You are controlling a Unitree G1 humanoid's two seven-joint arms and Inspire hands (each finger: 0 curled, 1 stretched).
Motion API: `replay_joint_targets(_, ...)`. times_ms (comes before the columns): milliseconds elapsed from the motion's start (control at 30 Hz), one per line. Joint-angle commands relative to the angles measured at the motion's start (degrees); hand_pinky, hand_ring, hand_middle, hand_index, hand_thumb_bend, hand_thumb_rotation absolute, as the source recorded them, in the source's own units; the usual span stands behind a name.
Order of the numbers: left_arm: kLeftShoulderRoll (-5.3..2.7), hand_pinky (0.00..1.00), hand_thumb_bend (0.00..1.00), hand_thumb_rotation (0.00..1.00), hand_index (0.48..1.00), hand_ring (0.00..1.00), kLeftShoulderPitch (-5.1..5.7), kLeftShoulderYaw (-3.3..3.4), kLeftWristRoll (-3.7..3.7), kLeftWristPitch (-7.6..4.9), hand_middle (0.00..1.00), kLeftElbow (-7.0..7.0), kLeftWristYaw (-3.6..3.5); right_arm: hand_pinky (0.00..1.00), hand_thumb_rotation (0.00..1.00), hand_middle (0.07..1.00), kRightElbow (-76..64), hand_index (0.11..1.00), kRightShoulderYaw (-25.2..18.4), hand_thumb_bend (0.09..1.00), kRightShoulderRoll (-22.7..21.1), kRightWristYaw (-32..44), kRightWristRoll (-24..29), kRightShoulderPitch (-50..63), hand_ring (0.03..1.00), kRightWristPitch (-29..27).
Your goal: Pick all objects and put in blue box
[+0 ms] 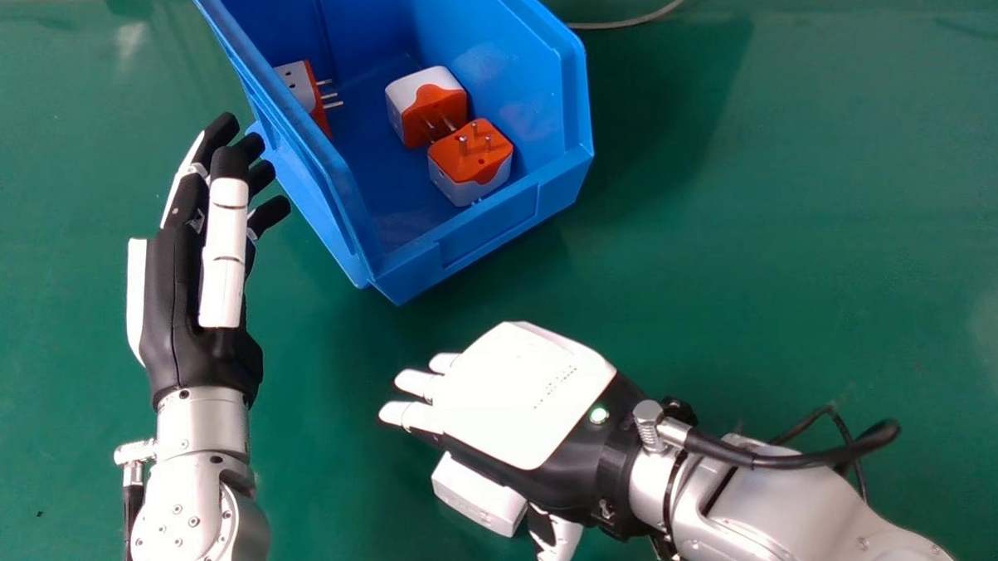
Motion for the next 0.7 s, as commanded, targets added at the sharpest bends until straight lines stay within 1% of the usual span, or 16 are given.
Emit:
replay_joint_targets(0,0.0,0.8,0.63,0.8,0.867,0.85,0.39,-0.15,-0.11,-0.49,0.86,-1.18,-0.07,0.69,0.0,0.936,-0.4,0.878,0.0,0.759,0.1,-0.9,0.8,-0.6,0.904,-0.6)
replay_joint_targets(33,-0.1,0.8,0.63,0.8,0.867,0.85,0.36,-0.07,-0.48,-0.51,0.86,-1.13,-0.26,0.69,0.0,0.935,-0.2,0.874,0.0,0.752,0.1,-1.3,0.8,-0.6,0.904,-0.8)
replay_joint_targets(100,-0.14,0.8,0.63,0.8,0.867,0.85,0.19,0.12,-0.86,-0.85,0.86,-0.57,-0.49,0.69,0.0,0.935,0.2,0.874,0.2,0.752,0.1,-1.5,0.7,-0.5,0.904,-1.0)
replay_joint_targets(200,-0.01,0.81,0.63,0.79,0.869,0.86,0.08,0.18,-0.94,-1.33,0.87,-0.02,-0.7,0.68,0.0,0.932,0.7,0.869,0.6,0.743,0.0,-1.5,0.2,-0.6,0.901,-1.1)
replay_joint_targets(300,0.04,0.81,0.63,0.79,0.869,0.86,0.18,0.09,-0.89,-1.35,0.87,-0.14,-0.8,0.68,0.0,0.931,1.0,0.868,1.0,0.742,-0.1,-0.8,0.2,-0.7,0.9,-0.9)
replay_joint_targets(333,0.01,0.81,0.63,0.79,0.869,0.86,0.15,0.13,-1.07,-1.4,0.87,-0.08,-0.96,0.68,0.0,0.931,1.1,0.868,1.1,0.742,0.0,-0.5,0.1,-0.8,0.9,-0.8)
replay_joint_targets(367,-0.01,0.81,0.63,0.79,0.869,0.86,0.18,0.12,-0.94,-1.18,0.87,-0.22,-0.78,0.68,0.0,0.931,1.2,0.868,1.3,0.742,0.0,-0.1,0.0,-0.8,0.9,-0.6)
replay_joint_targets(400,-0.01,0.81,0.63,0.79,0.87,0.86,0.19,0.09,-0.69,-1.26,0.87,-0.23,-0.57,0.68,0.0,0.931,1.3,0.869,1.5,0.738,0.0,0.1,-0.1,-0.9,0.901,-0.5)
replay_joint_targets(467,0.0,0.81,0.63,0.79,0.869,0.86,0.24,0.05,-0.46,-1.49,0.87,-0.21,-0.45,0.68,0.0,0.933,1.7,0.872,1.7,0.736,0.1,-0.1,-0.1,-0.8,0.902,-0.5)
replay_joint_targets(500,-0.02,0.81,0.63,0.79,0.869,0.86,0.25,0.06,-0.52,-1.27,0.87,-0.3,-0.41,0.68,0.0,0.933,1.9,0.872,1.8,0.736,0.1,-0.2,-0.1,-0.8,0.902,-0.6)
replay_joint_targets(533,-0.03,0.81,0.63,0.79,0.869,0.86,0.26,0.08,-0.79,-1.01,0.87,-0.43,-0.56,0.68,0.0,0.933,2.3,0.872,1.9,0.736,0.1,-0.6,-0.2,-0.9,0.902,-0.7)
replay_joint_targets(567,-0.02,0.81,0.64,0.78,0.868,0.86,0.27,0.09,-0.91,-0.83,0.87,-0.51,-0.61,0.68,0.0,0.933,2.5,0.873,2.1,0.735,0.1,-0.9,-0.2,-0.8,0.902,-0.8)
replay_joint_targets(600,0.06,0.81,0.64,0.78,0.868,0.86,0.3,0.03,-0.72,-0.84,0.87,-0.53,-0.55,0.68,0.0,0.933,2.8,0.873,2.2,0.735,0.1,-0.9,-0.1,-0.8,0.902,-0.9)
replay_joint_targets(667,0.18,0.81,0.64,0.78,0.868,0.86,0.31,-0.04,-0.3,-1.31,0.87,-0.33,-0.45,0.68,0.0,0.933,3.1,0.873,2.5,0.735,0.2,-0.4,-0.1,-0.9,0.902,-0.8)
